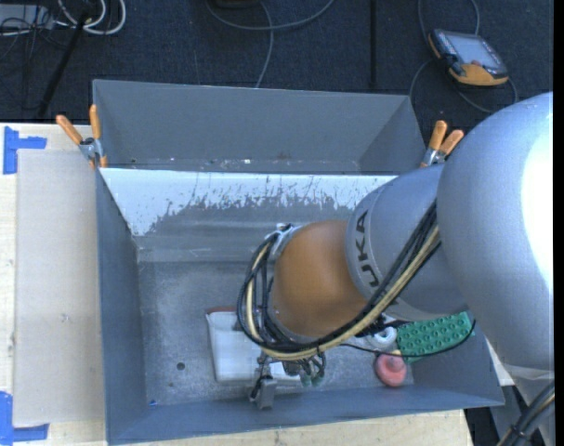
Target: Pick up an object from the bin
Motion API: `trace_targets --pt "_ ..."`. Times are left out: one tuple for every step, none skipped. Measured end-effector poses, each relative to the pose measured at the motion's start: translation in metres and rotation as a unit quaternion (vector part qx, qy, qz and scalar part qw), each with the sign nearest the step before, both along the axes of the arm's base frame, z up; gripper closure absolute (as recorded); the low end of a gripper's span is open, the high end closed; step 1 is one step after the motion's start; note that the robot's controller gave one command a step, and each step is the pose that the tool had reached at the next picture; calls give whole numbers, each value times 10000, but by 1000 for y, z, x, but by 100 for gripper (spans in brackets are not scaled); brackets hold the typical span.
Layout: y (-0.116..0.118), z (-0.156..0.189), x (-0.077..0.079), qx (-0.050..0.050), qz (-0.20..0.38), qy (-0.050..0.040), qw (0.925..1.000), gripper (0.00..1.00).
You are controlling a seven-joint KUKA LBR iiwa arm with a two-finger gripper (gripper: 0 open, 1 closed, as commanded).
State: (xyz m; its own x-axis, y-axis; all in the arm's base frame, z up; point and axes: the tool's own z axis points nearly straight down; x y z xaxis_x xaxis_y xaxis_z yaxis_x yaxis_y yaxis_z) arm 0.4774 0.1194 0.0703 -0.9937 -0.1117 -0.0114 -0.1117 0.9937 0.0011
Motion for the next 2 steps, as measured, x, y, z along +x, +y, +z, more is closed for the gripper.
trace_targets --pt "0 0 1 3 -17 -9 10000 0" --pt "0 0 0 7 -23 1 10000 100"
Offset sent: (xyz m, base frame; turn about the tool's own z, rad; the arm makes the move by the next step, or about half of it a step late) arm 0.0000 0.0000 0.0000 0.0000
